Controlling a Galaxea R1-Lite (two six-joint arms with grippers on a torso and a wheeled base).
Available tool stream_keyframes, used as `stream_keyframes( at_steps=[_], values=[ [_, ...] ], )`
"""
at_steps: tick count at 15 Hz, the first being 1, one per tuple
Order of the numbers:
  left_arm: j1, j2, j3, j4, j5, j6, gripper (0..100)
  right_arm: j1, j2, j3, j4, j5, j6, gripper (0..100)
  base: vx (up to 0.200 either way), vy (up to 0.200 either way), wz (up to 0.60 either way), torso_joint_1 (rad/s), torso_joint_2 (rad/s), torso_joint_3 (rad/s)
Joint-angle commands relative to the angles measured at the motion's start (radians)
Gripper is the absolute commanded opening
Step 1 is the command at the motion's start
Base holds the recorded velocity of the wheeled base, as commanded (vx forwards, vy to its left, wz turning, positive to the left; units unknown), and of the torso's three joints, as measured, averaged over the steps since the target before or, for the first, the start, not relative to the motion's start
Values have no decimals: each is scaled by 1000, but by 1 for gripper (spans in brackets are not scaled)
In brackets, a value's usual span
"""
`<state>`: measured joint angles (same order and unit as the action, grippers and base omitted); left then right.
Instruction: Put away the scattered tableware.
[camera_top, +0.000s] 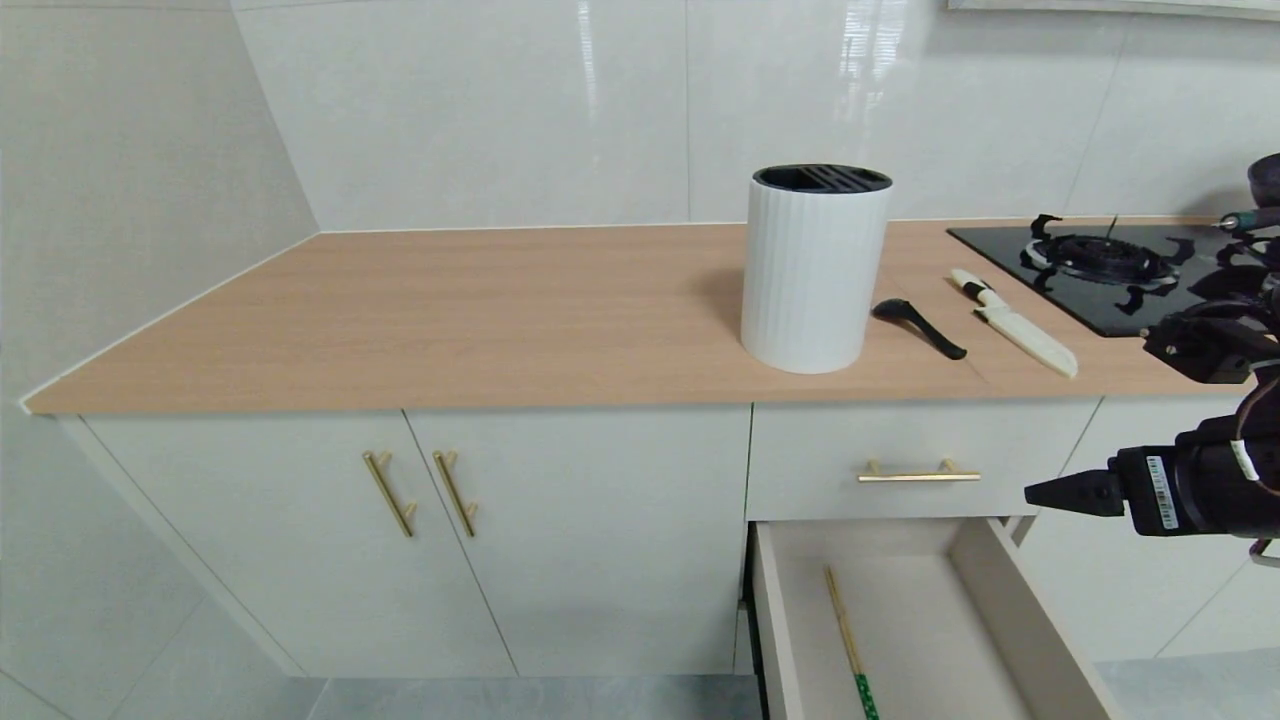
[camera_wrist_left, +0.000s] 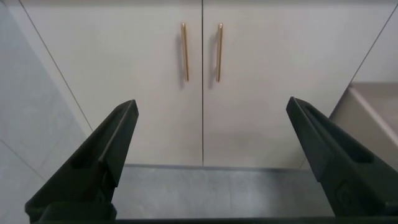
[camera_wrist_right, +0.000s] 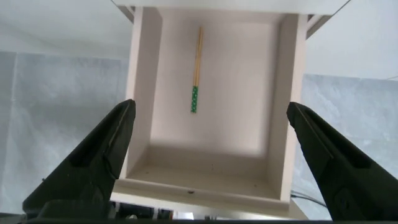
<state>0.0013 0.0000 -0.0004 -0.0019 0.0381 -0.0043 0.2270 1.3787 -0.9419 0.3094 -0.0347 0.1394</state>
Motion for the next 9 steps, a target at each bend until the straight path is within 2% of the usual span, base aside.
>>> stream_keyframes(
  at_steps=[1,7,9],
  values=[
    [0,0,0,0,0,0,100,0,3,0,1,1,0,100,0,0,0,217,-481,-266],
    [0,0,0,0,0,0,100,-2,8,3,-3,1,-21,100,0,0,0,225,-491,-267],
    [0,0,0,0,0,0,100,-2,22,2,-42,1,-47,100,0,0,0,90,-178,-93]
  ],
)
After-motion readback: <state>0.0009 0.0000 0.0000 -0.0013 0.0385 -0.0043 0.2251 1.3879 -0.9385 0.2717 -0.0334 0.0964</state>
